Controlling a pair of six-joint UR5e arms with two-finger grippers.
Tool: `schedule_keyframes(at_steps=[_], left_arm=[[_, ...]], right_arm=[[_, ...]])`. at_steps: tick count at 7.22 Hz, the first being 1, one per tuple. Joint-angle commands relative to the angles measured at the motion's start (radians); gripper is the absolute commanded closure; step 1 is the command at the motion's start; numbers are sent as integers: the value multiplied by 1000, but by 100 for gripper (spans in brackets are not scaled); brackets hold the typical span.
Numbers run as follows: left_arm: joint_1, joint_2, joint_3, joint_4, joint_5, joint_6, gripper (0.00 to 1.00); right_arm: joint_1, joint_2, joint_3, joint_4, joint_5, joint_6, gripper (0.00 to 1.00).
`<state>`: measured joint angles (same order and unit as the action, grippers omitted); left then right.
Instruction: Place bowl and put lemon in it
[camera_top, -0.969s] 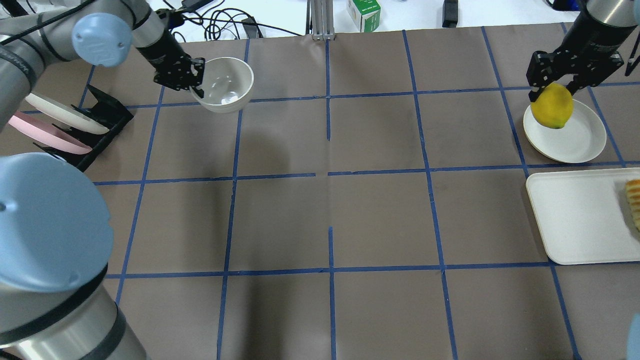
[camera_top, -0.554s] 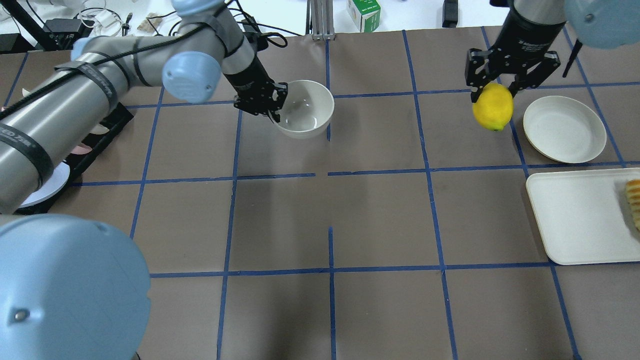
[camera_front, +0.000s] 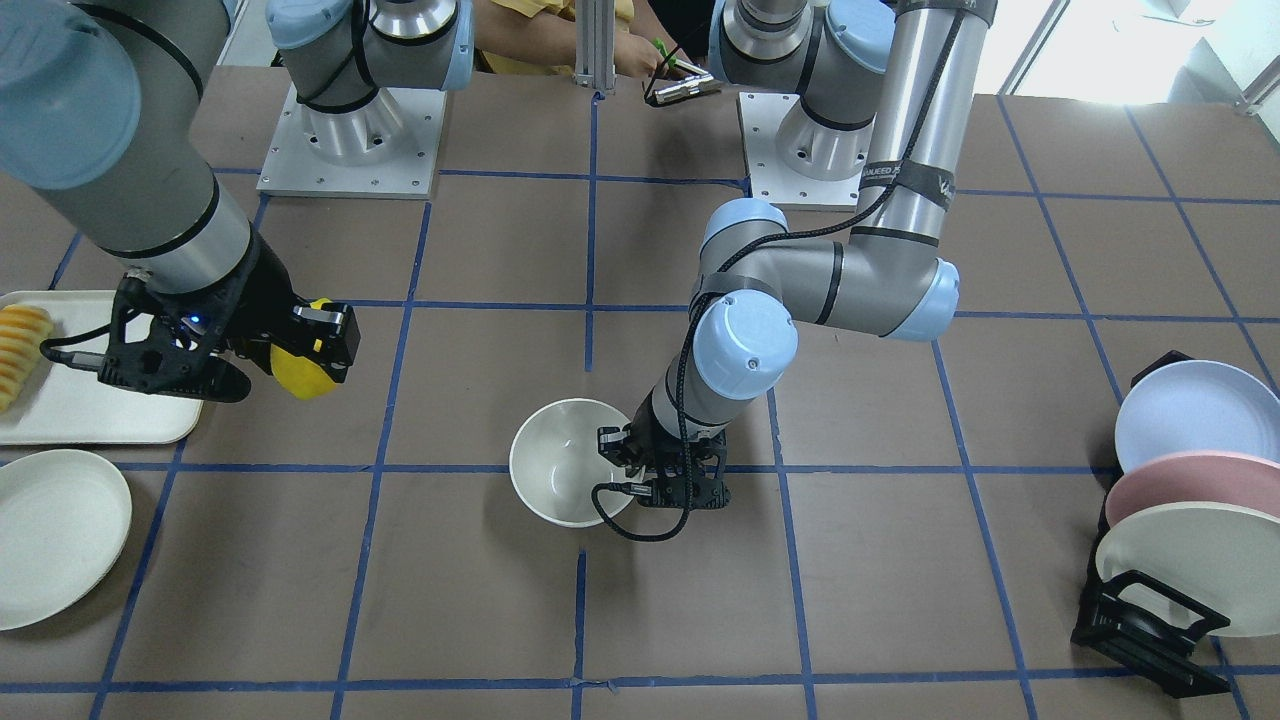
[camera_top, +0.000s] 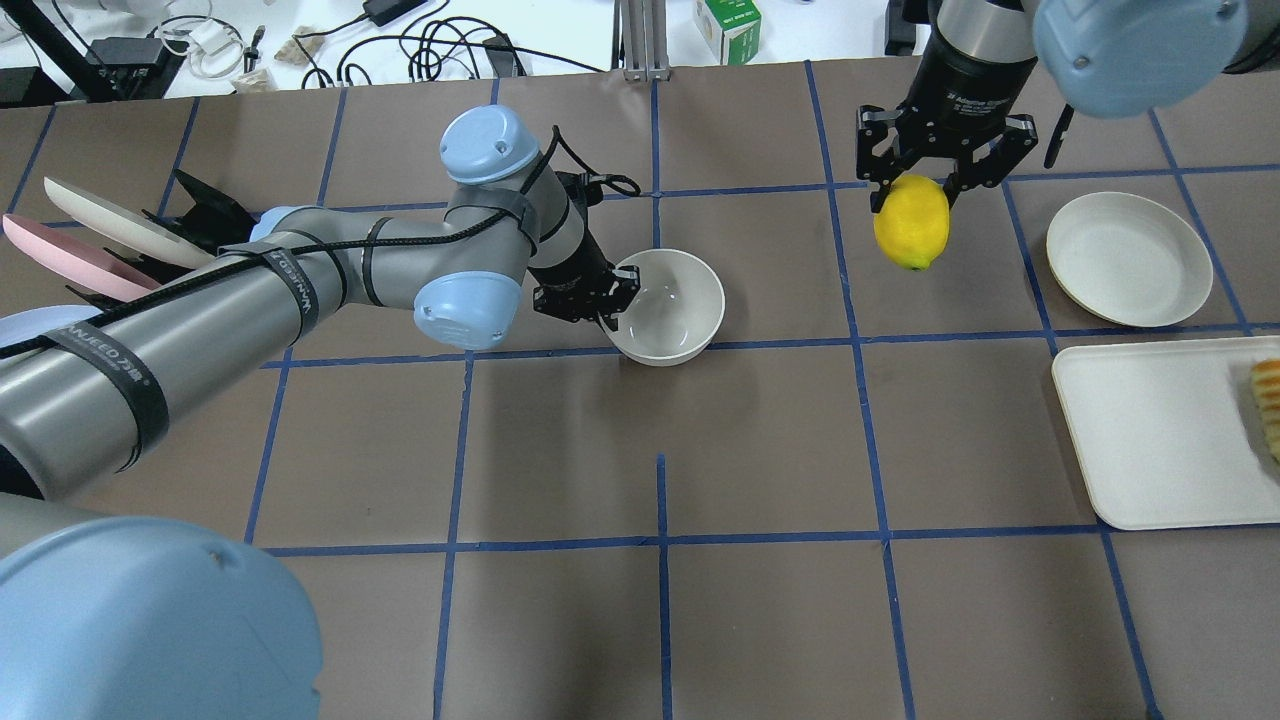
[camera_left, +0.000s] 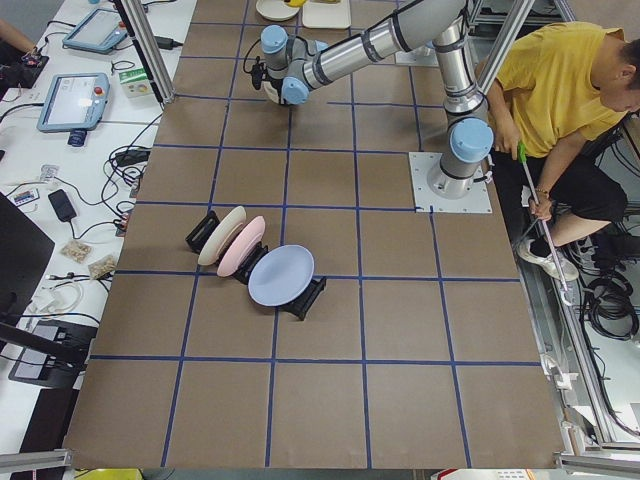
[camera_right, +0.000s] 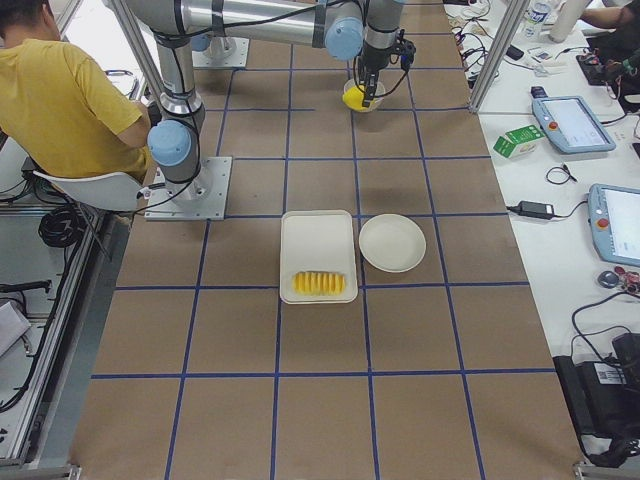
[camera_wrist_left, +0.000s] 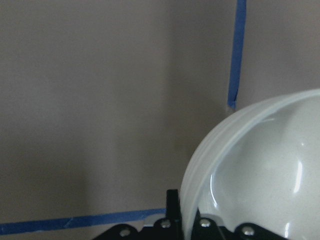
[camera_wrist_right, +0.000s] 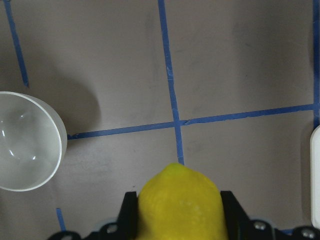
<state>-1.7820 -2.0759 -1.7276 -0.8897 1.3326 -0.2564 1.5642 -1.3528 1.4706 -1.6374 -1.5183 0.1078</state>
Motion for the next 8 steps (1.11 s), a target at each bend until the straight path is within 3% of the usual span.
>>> schedule_keyframes(at_steps=[1, 2, 3, 5, 6, 8], left_arm=[[-25, 6, -7, 35, 2, -21, 50], [-20, 17, -7, 35, 5, -21, 3], [10, 46, 17, 12, 84, -3, 0], [116, 153, 154, -319, 111, 189, 0], [127, 193, 222, -447, 172, 224, 0], [127, 304, 267, -570, 214, 232, 0]], right_arm=[[102, 64, -7, -105, 21, 100, 100], [153, 98, -9, -152, 23, 169, 100], [177, 125, -7, -189, 26, 212, 100], [212, 179, -6, -228, 26, 231, 100], [255, 226, -6, -298, 26, 251, 100], [309, 294, -6, -355, 26, 279, 100]])
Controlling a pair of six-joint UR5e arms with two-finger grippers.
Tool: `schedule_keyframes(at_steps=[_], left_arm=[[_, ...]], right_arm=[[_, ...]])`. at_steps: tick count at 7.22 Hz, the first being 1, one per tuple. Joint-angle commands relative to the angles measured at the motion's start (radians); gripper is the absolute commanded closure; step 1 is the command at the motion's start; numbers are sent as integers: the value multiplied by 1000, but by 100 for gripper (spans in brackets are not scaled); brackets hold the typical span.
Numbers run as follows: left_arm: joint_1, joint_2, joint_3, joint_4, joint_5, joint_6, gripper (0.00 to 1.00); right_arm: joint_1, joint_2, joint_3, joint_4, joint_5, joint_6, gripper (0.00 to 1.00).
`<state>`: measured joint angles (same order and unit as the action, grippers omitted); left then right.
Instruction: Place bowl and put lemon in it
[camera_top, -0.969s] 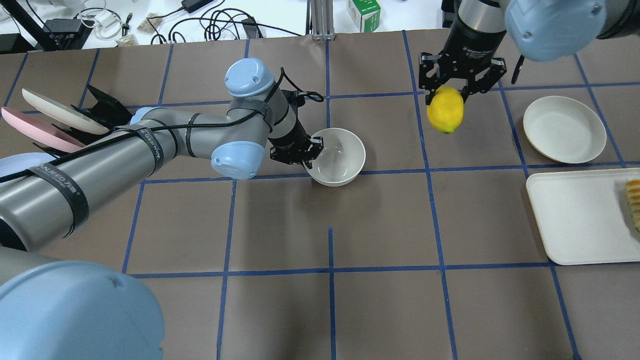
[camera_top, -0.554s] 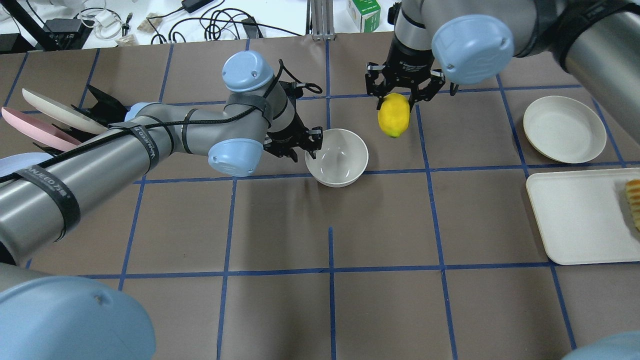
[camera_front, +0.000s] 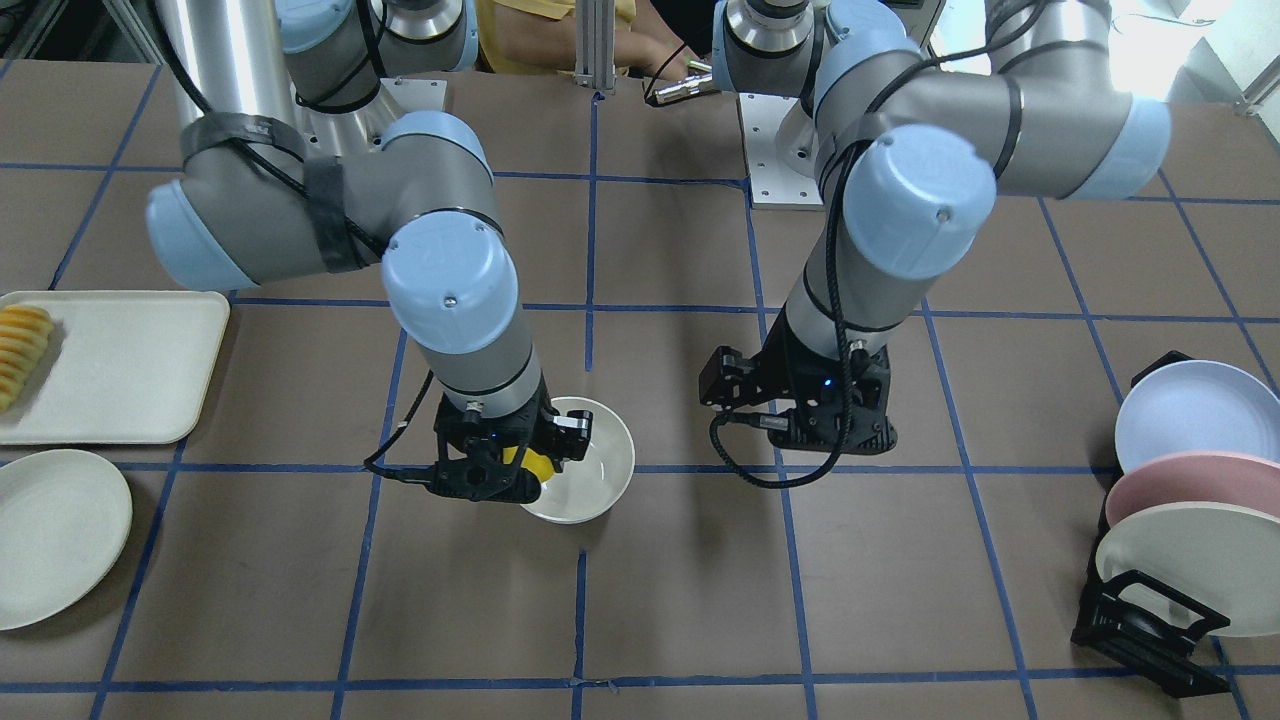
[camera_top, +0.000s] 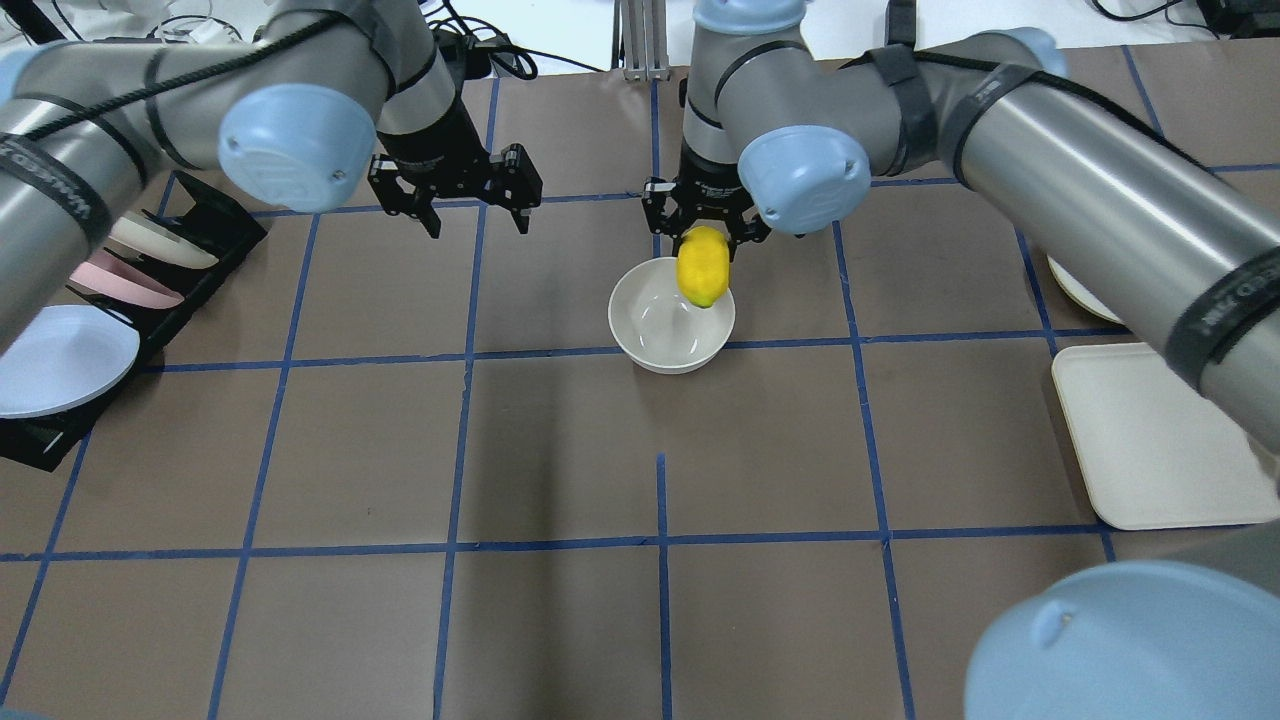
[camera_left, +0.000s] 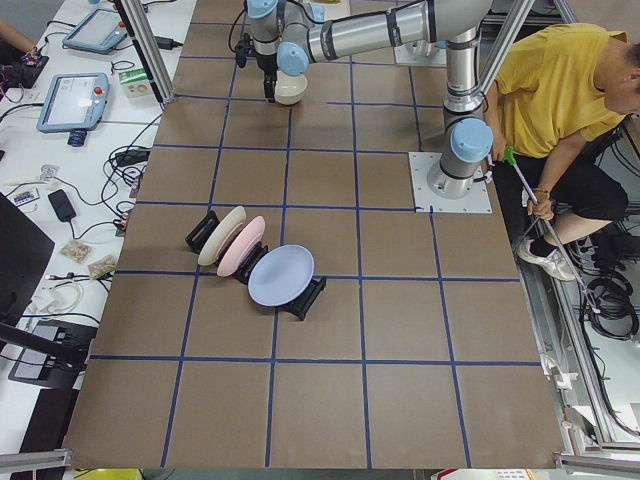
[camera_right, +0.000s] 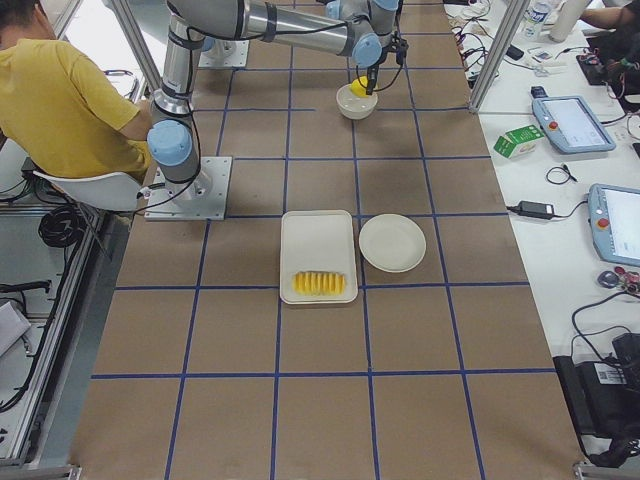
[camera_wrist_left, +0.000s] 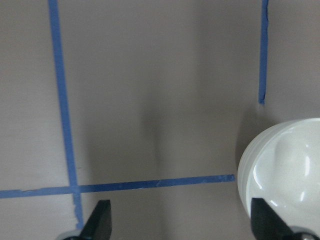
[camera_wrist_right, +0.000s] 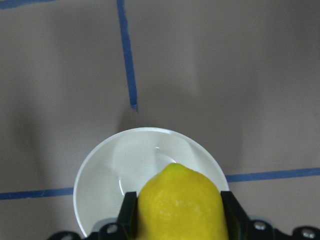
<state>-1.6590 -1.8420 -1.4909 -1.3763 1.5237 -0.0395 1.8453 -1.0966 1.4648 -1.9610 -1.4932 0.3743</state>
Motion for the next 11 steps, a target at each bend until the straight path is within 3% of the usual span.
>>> schedule_keyframes(at_steps=[1, 3, 4, 5, 7, 8, 10, 11], left_arm=[[18, 117, 31, -140, 44, 118, 0], [33, 161, 14, -152, 27, 153, 0], [56, 158, 18, -149, 41, 158, 0], [86, 170, 33, -205, 44, 159, 0], [87, 171, 29, -204, 41, 161, 0], [87, 175, 32, -205, 44, 167, 0], [88, 184, 31, -211, 50, 168, 0], [88, 187, 21, -208, 79, 170, 0]], right_arm=[[29, 46, 5, -30, 2, 15, 100], [41, 95, 8, -33, 1, 14, 100], [43, 110, 9, -45, 1, 15, 94], [43, 121, 11, -47, 2, 14, 75], [43, 139, 6, -67, 1, -3, 20], [43, 132, 0, -91, -13, -2, 4], [32, 60, 9, -67, -16, -2, 0], [22, -1, -3, 33, -27, 0, 0]])
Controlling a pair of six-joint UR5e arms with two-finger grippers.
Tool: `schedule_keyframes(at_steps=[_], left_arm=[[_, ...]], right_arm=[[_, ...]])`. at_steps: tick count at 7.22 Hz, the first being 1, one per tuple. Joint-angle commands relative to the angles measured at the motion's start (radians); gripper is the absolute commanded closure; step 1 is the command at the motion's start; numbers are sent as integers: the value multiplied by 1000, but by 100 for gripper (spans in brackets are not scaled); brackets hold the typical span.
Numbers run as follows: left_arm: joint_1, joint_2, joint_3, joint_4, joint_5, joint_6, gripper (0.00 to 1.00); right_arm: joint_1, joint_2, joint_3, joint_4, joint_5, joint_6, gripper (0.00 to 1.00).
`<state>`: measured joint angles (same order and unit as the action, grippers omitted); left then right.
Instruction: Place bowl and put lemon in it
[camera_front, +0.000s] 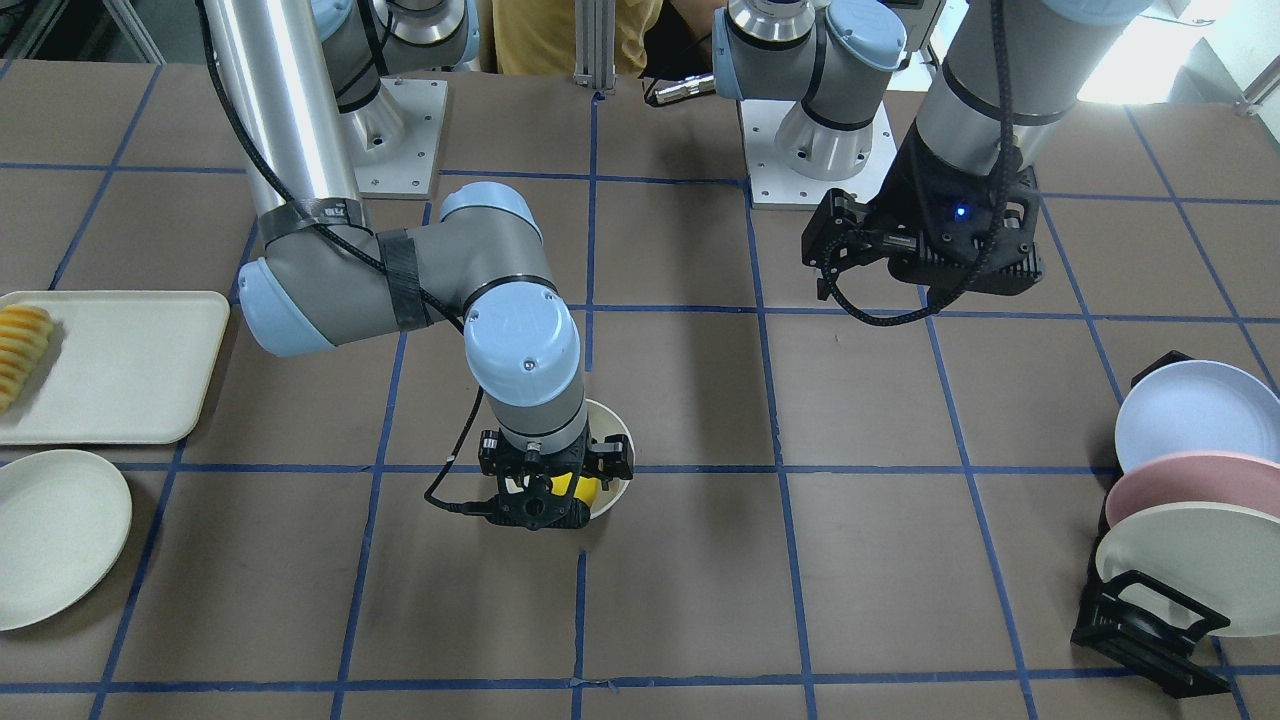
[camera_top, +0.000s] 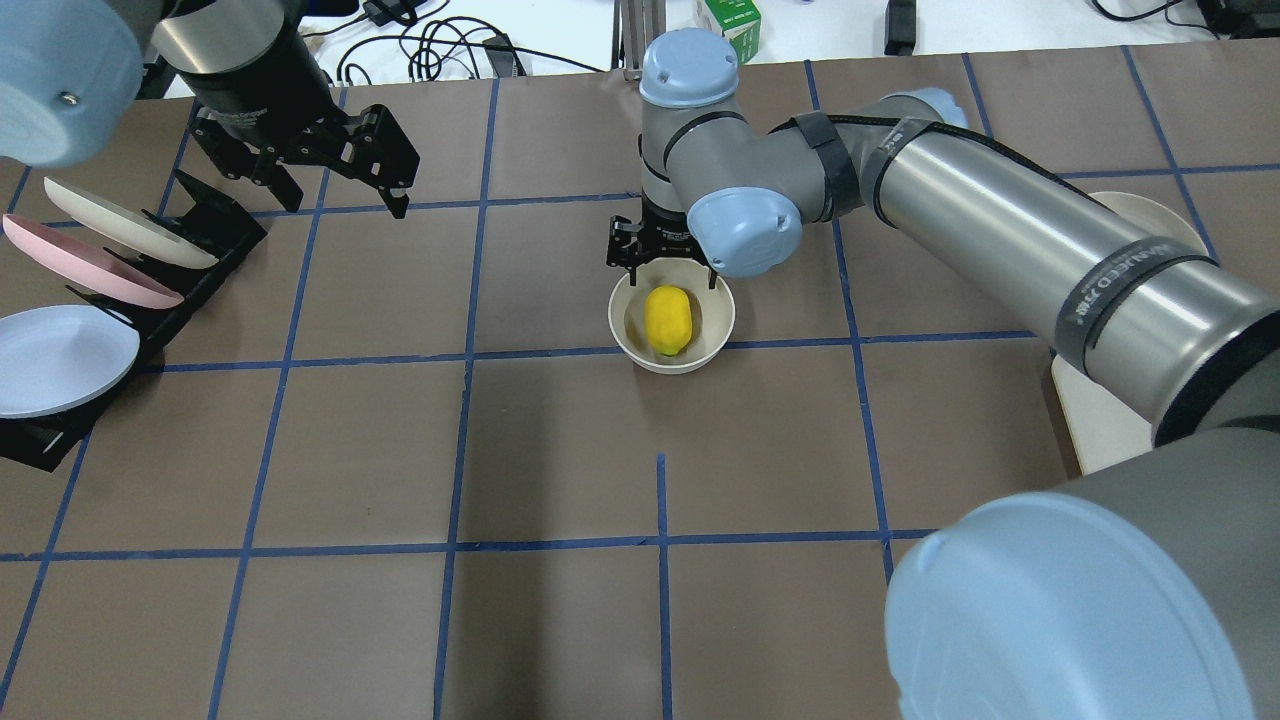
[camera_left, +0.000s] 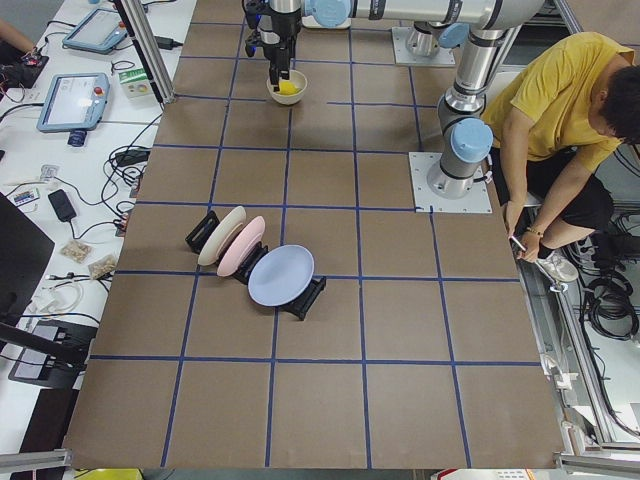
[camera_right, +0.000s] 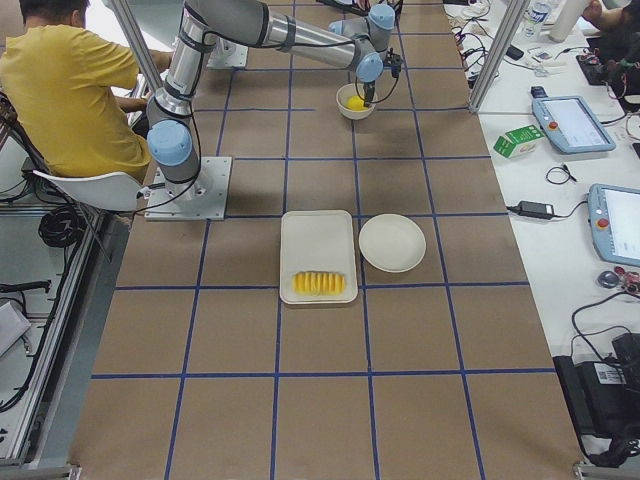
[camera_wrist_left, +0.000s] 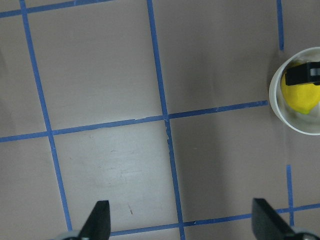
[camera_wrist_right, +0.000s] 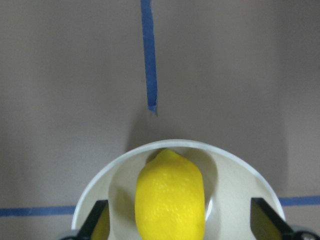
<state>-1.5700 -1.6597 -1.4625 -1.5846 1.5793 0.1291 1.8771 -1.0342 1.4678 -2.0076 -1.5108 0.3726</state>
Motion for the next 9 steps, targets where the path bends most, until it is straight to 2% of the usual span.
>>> schedule_keyframes(at_steps=[1, 3, 4, 5, 6, 9], left_arm=[[-1, 8, -10, 0, 21, 1, 0], [-2, 5, -15, 6, 5, -6, 0], [-4, 6, -13, 8, 5, -6, 0], [-1, 5, -12, 8, 7, -5, 0], [-1, 8, -12, 6, 19, -6, 0], [-2, 5, -12, 6, 15, -6, 0]], right_arm=[[-50, -143, 0, 158, -55, -3, 0], [-195, -318, 9, 317, -61, -1, 0], [-273, -372, 17, 375, -58, -17, 0], [-301, -398, 19, 480, -57, -44, 0], [-306, -426, 19, 550, -61, -181, 0], [-308, -474, 19, 560, -60, -230, 0]])
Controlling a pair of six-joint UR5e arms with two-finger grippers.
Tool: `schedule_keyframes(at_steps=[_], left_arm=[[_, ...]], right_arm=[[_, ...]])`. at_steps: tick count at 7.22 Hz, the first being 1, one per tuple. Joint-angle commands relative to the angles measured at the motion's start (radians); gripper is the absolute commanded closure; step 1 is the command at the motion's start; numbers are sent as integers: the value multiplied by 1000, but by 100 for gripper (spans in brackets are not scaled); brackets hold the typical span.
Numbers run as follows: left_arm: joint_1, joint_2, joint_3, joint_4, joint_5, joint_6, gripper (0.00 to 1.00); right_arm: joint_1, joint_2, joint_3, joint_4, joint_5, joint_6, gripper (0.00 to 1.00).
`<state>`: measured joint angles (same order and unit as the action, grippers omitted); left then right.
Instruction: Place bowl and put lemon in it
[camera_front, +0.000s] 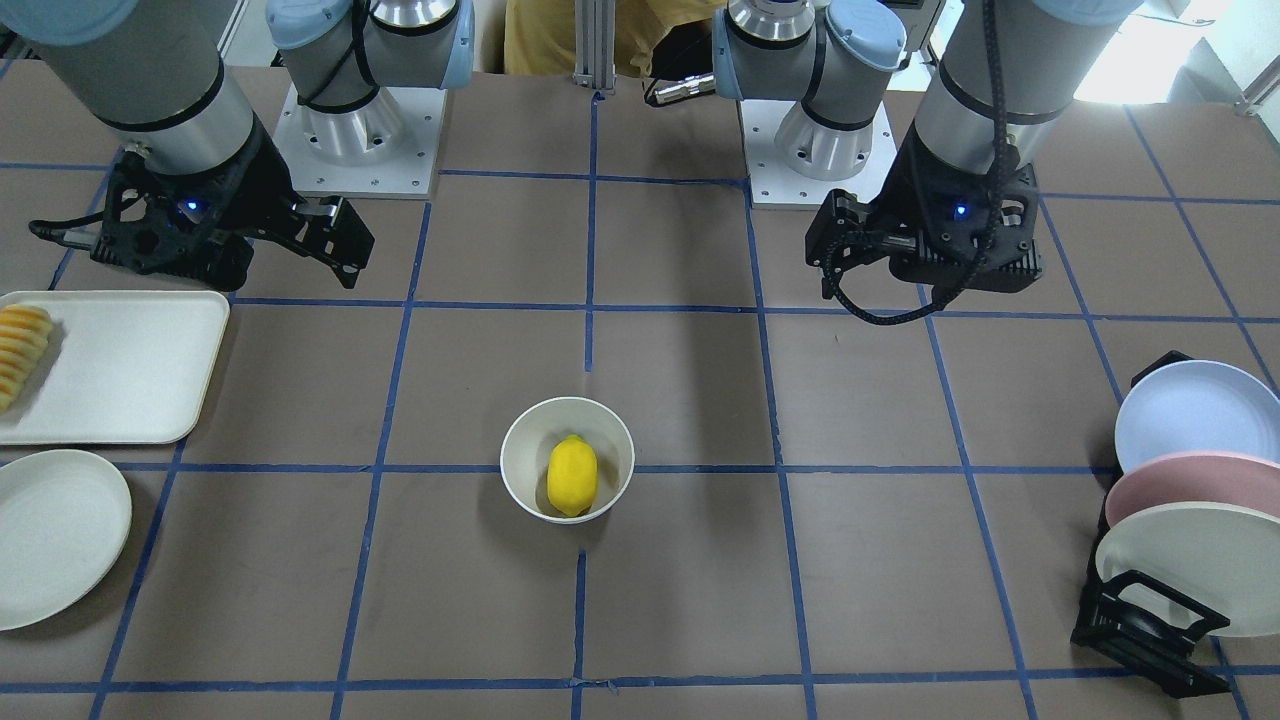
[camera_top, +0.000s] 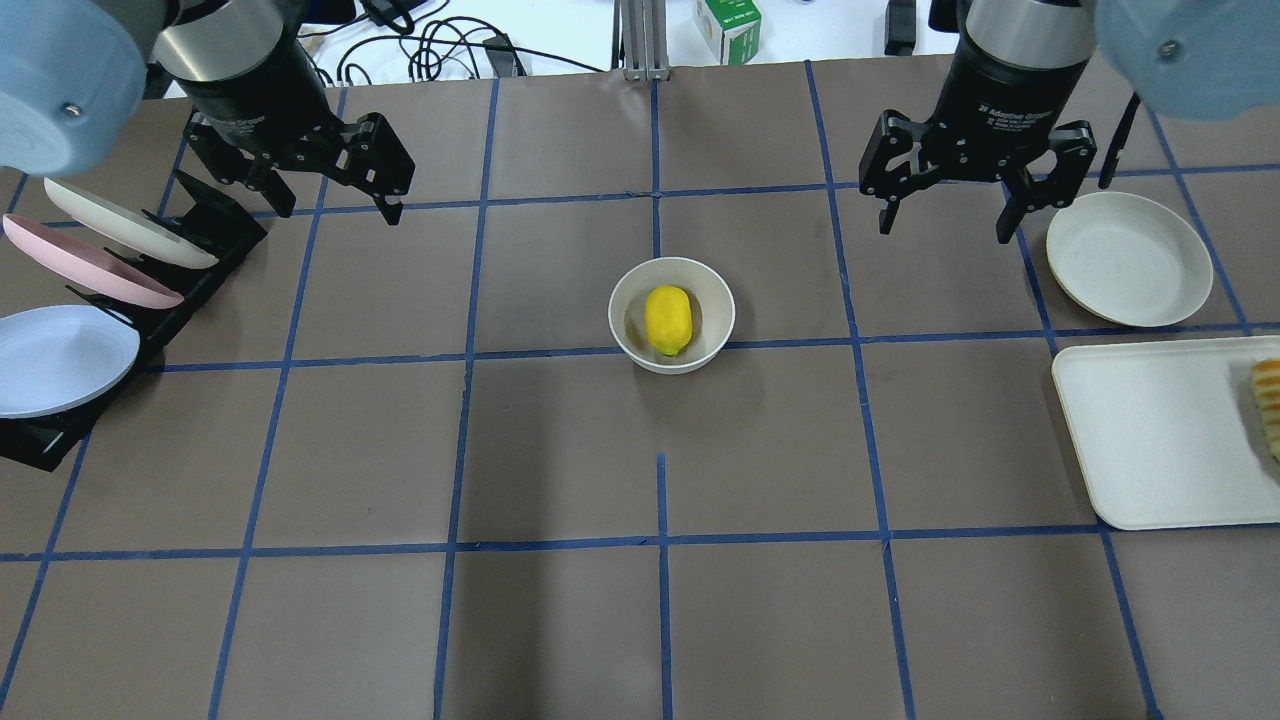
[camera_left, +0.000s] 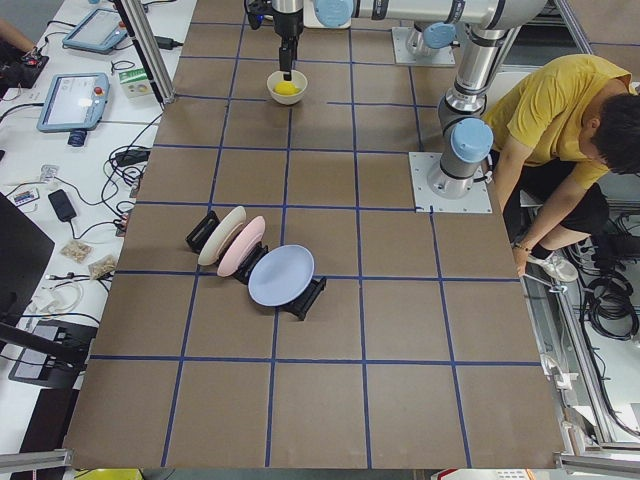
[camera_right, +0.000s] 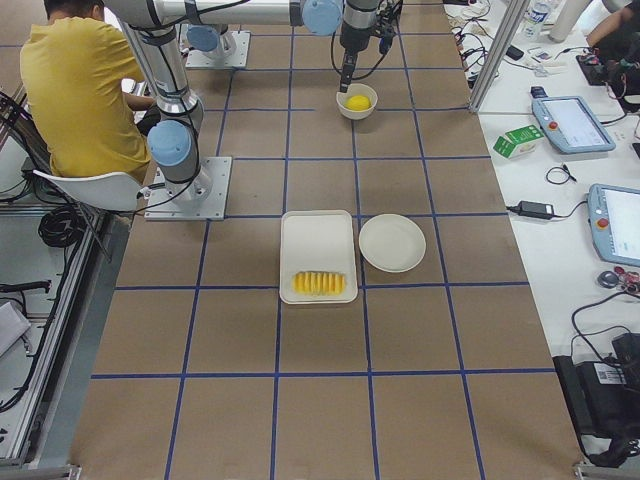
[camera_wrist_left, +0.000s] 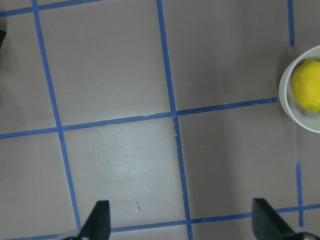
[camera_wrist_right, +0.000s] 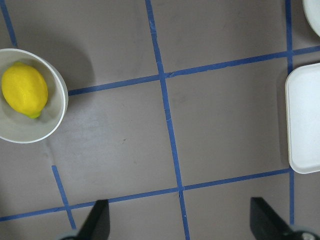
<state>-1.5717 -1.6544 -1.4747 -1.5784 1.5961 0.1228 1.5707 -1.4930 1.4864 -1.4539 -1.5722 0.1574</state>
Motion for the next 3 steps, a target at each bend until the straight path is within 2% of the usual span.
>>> schedule_keyframes(at_steps=[1, 3], left_arm=[[-2, 1, 1, 0, -2, 0, 0], [-2, 1, 1, 0, -2, 0, 0]], right_arm=[[-1, -16, 0, 6, 0, -18, 0], [0, -16, 0, 3, 0, -16, 0]])
